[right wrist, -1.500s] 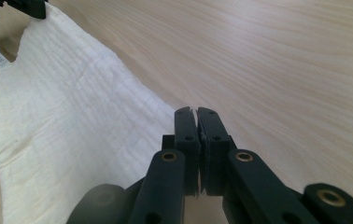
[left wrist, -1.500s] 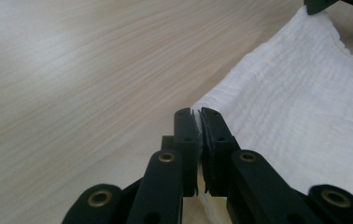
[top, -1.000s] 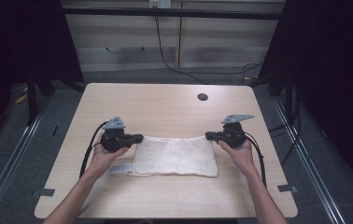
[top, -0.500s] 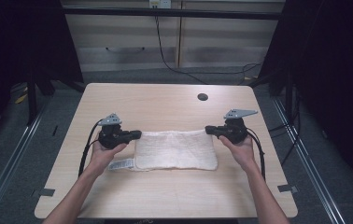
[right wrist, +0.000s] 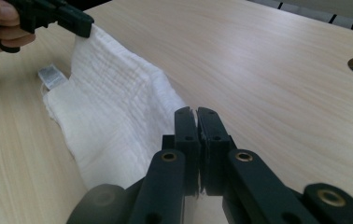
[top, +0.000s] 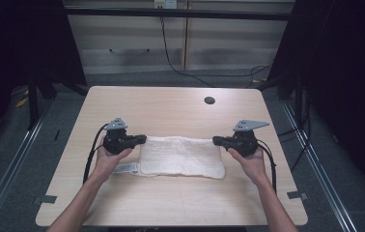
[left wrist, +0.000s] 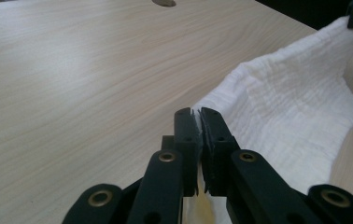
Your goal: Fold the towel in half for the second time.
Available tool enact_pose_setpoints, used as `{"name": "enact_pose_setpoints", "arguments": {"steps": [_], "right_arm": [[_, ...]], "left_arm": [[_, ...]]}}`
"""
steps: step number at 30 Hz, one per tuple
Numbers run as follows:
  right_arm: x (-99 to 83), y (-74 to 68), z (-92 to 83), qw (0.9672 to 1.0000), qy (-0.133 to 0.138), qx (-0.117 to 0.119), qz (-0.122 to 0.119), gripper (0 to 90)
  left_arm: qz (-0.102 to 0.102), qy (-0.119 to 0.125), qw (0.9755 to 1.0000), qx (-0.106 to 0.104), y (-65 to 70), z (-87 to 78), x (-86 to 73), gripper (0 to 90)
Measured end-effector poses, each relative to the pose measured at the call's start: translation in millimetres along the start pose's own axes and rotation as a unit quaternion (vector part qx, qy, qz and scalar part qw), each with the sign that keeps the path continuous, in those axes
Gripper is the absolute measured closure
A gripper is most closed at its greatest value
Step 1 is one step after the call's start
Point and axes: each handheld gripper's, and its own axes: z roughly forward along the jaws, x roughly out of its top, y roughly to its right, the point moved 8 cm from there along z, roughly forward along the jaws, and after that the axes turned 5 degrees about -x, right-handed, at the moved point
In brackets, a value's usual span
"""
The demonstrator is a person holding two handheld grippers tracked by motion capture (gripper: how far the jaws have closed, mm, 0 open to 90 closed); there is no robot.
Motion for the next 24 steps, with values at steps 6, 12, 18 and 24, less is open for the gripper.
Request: {"name": "enact_pose_setpoints", "arguments": {"steps": [6, 12, 18, 24], "right_arm": [[-18.0, -13.6, -1.3, 0.9999, -0.012, 0.011, 0.001, 87.3], [-30.6, -34.4, -5.9, 0.9990, -0.026, 0.033, -0.011, 87.3], [-37.3, -55.1, -12.9, 0.9976, -0.029, 0.062, -0.010, 87.1], [-51.0, -75.0, -10.6, 0.9929, -0.038, 0.109, 0.029, 87.2]], "left_arm": [[-0.006, -0.001, 1.0000, 0.005, -0.2, 3.7, -3.2, 86.3], [-0.007, -0.001, 0.9999, 0.010, -0.8, 4.7, -5.3, 86.3], [-0.006, -0.002, 0.9999, 0.012, 1.6, 5.4, -6.6, 86.3], [-0.006, -0.003, 0.9999, 0.015, 2.0, 6.9, -7.7, 86.3]]}}
